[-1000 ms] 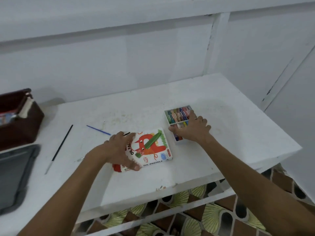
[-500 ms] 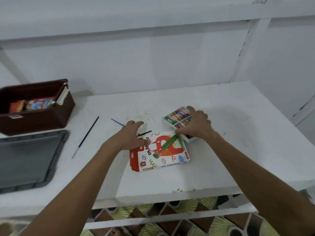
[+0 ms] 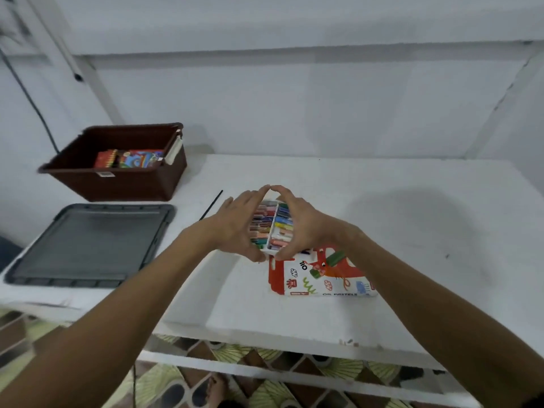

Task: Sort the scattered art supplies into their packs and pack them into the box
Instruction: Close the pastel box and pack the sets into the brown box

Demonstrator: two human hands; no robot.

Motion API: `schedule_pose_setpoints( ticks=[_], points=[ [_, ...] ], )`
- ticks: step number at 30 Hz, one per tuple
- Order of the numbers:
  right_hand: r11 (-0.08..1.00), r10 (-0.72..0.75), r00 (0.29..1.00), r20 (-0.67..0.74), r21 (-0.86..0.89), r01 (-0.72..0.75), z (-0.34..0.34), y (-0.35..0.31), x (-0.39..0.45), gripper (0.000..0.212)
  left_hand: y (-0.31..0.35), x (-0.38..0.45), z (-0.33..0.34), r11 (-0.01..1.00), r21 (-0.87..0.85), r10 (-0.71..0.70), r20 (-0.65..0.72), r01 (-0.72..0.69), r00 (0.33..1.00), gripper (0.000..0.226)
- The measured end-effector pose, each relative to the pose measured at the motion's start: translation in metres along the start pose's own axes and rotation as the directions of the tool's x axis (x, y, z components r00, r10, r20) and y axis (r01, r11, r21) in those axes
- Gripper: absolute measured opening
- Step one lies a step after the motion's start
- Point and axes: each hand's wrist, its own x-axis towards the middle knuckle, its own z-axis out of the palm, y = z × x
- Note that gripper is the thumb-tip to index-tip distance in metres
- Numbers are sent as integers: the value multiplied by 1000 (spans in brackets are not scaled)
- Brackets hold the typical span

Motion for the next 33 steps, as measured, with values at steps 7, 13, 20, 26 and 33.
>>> schedule_pose_setpoints(
  ticks=[7,13,20,26,33],
  points=[
    [992,-124,973,192,-7,128,45,-22,21,132,-40,-56,28,977,-198,-84,7,84,996,138],
    [984,-68,975,211,-145,100,58,-25,20,132,-66,-76,45,998,-45,-45,74,48,996,134],
    [897,331,924,192,-368,-245,28,1,-23,146,-68,-61,50,995,22,88,171,-93,981,135],
    [870,351,920,171,-423,-253,37,2,-30,143,-68,-48,57,985,-4,170,117,-170,978,127],
    [845,365,920,146,-465,-262,43,5,-36,140,-67,-45,48,971,-27,240,74,-238,968,126]
  ],
)
